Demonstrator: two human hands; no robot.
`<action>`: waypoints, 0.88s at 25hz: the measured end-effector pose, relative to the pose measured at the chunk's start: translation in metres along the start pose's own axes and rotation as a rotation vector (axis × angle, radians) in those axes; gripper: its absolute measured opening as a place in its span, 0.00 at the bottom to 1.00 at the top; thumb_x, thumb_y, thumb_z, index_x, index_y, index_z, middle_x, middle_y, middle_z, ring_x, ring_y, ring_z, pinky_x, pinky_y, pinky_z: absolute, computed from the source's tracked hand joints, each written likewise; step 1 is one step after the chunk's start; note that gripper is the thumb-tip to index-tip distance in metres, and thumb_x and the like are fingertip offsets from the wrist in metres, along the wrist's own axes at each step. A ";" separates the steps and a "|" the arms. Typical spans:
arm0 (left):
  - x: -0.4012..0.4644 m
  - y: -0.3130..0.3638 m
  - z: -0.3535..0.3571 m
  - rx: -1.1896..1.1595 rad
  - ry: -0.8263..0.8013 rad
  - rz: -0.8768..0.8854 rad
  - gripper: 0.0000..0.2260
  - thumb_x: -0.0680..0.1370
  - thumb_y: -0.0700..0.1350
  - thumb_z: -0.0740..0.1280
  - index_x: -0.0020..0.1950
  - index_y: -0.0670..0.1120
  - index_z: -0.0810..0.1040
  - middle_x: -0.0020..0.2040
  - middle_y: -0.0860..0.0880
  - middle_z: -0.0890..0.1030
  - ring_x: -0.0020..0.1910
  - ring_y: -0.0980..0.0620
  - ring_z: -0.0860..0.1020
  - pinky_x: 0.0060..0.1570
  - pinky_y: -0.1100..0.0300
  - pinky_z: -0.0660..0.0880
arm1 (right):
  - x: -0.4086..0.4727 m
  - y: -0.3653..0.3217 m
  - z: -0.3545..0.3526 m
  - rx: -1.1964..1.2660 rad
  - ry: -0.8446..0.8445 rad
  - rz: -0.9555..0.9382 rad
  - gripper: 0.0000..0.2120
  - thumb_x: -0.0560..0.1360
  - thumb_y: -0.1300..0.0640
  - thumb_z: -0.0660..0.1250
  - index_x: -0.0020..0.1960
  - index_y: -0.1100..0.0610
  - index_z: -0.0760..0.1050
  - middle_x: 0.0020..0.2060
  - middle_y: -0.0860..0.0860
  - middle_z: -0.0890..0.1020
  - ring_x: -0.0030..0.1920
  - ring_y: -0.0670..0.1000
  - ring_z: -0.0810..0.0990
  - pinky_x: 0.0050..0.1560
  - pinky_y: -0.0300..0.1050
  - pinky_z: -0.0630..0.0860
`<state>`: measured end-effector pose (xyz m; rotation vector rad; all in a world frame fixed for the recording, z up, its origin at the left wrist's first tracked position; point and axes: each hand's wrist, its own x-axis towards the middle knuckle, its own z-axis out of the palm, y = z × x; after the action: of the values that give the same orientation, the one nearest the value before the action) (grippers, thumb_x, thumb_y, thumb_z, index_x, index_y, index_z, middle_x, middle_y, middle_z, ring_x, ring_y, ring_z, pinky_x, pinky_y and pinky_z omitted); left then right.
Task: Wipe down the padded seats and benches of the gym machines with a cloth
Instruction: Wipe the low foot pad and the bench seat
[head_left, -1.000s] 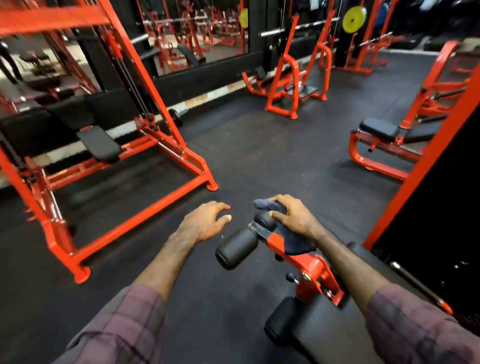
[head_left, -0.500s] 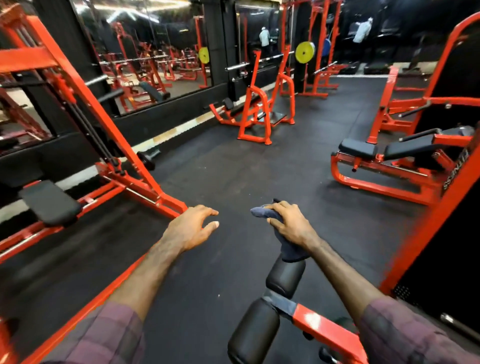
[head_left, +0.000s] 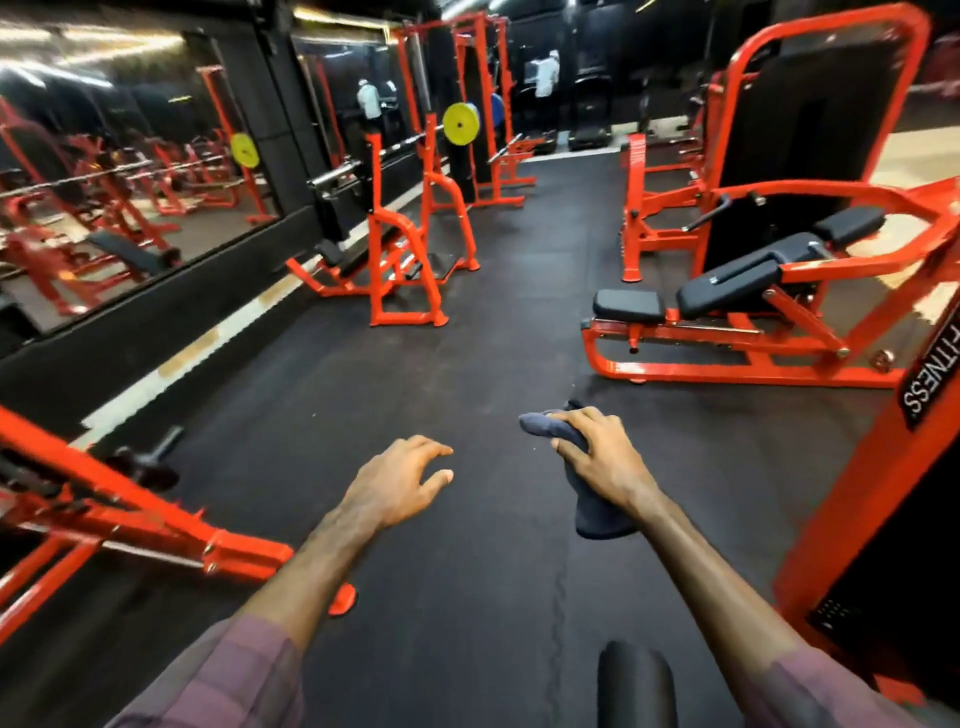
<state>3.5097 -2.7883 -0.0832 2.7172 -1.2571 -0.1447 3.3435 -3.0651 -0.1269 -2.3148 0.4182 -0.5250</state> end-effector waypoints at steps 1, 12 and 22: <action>0.034 -0.010 -0.001 0.010 -0.016 0.036 0.19 0.84 0.60 0.62 0.75 0.59 0.74 0.73 0.59 0.73 0.74 0.53 0.70 0.67 0.48 0.75 | 0.018 0.009 0.002 -0.003 0.030 0.018 0.18 0.79 0.49 0.66 0.68 0.35 0.75 0.63 0.38 0.76 0.67 0.55 0.71 0.68 0.56 0.72; 0.385 -0.081 -0.034 -0.048 0.068 0.332 0.20 0.83 0.60 0.64 0.74 0.59 0.74 0.72 0.56 0.76 0.72 0.50 0.72 0.66 0.45 0.76 | 0.245 0.062 0.035 -0.151 0.249 0.198 0.18 0.81 0.50 0.67 0.70 0.40 0.76 0.64 0.41 0.77 0.64 0.55 0.71 0.69 0.55 0.70; 0.691 -0.060 0.027 -0.173 0.028 0.443 0.20 0.83 0.60 0.65 0.74 0.58 0.75 0.71 0.57 0.76 0.72 0.51 0.73 0.70 0.47 0.73 | 0.479 0.232 0.036 -0.139 0.410 0.266 0.18 0.80 0.56 0.70 0.69 0.46 0.78 0.65 0.47 0.79 0.66 0.53 0.74 0.71 0.49 0.67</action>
<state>3.9972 -3.2798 -0.1385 2.2272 -1.7103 -0.1551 3.7415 -3.4144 -0.1951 -2.2271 0.9700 -0.8602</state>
